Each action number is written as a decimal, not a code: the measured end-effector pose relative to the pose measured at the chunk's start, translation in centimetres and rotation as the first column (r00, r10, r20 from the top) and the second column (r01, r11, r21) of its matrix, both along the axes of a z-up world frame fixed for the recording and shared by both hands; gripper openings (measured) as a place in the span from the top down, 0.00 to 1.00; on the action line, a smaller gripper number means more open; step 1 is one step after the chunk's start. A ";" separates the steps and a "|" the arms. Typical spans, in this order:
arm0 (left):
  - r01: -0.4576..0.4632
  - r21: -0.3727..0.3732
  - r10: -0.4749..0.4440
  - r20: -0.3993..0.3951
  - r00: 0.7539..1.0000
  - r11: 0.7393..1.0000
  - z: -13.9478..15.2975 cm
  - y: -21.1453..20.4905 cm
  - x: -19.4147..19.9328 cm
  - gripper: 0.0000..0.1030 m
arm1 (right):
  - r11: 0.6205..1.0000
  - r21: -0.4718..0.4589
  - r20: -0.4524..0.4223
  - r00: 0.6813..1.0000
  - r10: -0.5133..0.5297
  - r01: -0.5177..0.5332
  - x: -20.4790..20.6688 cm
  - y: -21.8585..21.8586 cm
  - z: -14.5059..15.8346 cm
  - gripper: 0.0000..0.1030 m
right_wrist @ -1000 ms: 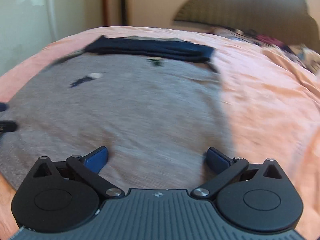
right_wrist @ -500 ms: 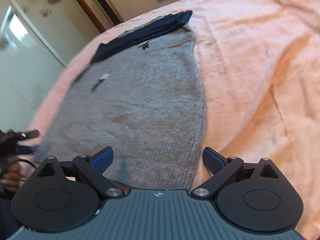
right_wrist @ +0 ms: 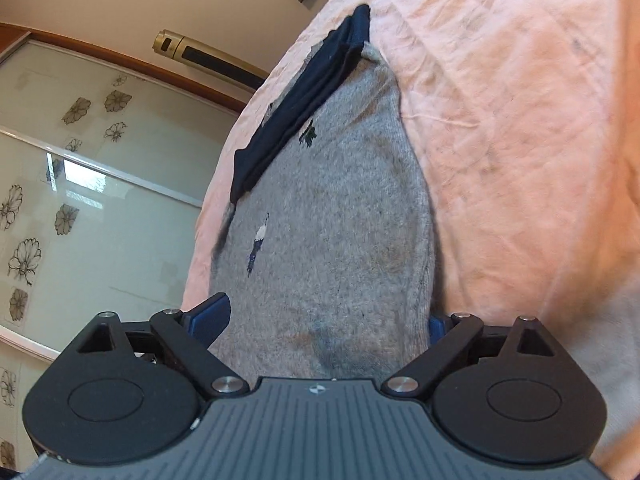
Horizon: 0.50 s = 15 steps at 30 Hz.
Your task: Fold small clothes
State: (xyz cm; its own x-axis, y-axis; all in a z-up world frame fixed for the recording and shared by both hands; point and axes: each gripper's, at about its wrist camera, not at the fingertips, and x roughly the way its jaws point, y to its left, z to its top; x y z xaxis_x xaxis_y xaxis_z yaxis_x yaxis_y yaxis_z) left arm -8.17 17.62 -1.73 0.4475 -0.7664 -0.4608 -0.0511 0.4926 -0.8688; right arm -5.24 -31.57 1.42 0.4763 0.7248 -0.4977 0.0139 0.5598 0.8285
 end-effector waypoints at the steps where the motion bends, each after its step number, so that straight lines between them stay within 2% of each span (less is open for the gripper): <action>1: 0.023 0.012 -0.023 -0.008 1.000 1.000 0.0 -0.1 -0.5 0.05 | 1.000 -0.010 -0.001 1.000 0.030 -0.030 -0.5 0.3 0.0 0.18; 2: 0.050 0.025 -0.050 -0.016 0.999 0.998 0.0 -0.3 -1.2 0.08 | 0.998 -0.004 -0.018 0.998 0.066 -0.066 -1.1 0.5 -0.1 0.28; 3: 0.072 0.037 -0.071 -0.017 0.997 0.997 0.0 -0.4 -1.9 0.16 | 0.995 0.006 -0.040 0.994 0.100 -0.100 -2.1 0.5 -0.3 0.36; 5: 0.082 0.041 -0.081 -0.026 0.996 0.996 -0.5 -0.2 -3.3 0.32 | 0.991 0.018 -0.085 0.987 0.133 -0.132 -4.1 0.1 -1.2 0.66; 6: 0.073 0.039 -0.072 -0.039 0.997 0.997 -0.9 0.0 -3.6 0.46 | 0.993 0.042 -0.104 0.988 0.117 -0.113 -5.0 -0.5 -1.8 0.72; 7: 0.054 0.031 -0.052 -0.055 0.997 0.998 -1.3 0.3 -3.7 0.60 | 0.994 0.063 -0.125 0.988 0.093 -0.086 -5.5 -1.1 -2.4 0.84; 8: 0.035 0.018 -0.033 -0.079 0.996 0.999 -1.9 0.7 -3.5 0.67 | 0.995 0.076 -0.140 0.988 0.070 -0.060 -5.8 -1.5 -2.9 0.95; 9: 0.025 0.008 -0.024 -0.103 0.994 1.000 -2.4 1.0 -3.2 0.75 | 0.995 0.090 -0.151 0.987 0.055 -0.041 -5.8 -1.8 -3.3 0.97; 11: 0.033 0.007 -0.032 -0.122 0.992 0.999 -2.7 1.0 -2.5 0.80 | 0.994 0.102 -0.151 0.988 0.043 -0.027 -5.6 -1.7 -3.3 0.97; 12: 0.049 0.031 -0.045 -0.118 0.992 0.998 -2.4 0.8 -2.3 0.84 | 0.995 0.089 -0.147 0.988 0.046 -0.033 -5.4 -1.5 -3.1 0.97; 13: 0.071 0.081 -0.062 -0.108 0.992 0.994 -1.9 0.4 -2.1 0.93 | 0.996 0.073 -0.137 0.989 0.058 -0.048 -5.3 -1.2 -2.8 0.96; 15: 0.102 0.153 -0.092 -0.072 0.993 0.983 -1.0 -0.2 -2.1 0.95 | 0.996 0.035 -0.095 0.992 0.085 -0.082 -5.2 -0.6 -1.8 0.91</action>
State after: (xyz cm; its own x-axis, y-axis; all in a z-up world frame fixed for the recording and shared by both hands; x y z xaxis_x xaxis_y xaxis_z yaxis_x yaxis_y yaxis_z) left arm -10.27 17.38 -2.70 0.3401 -0.7211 -0.6036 -0.0494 0.6273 -0.7772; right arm -10.46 -32.20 -0.36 0.3645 0.7761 -0.5146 0.0483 0.5361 0.8428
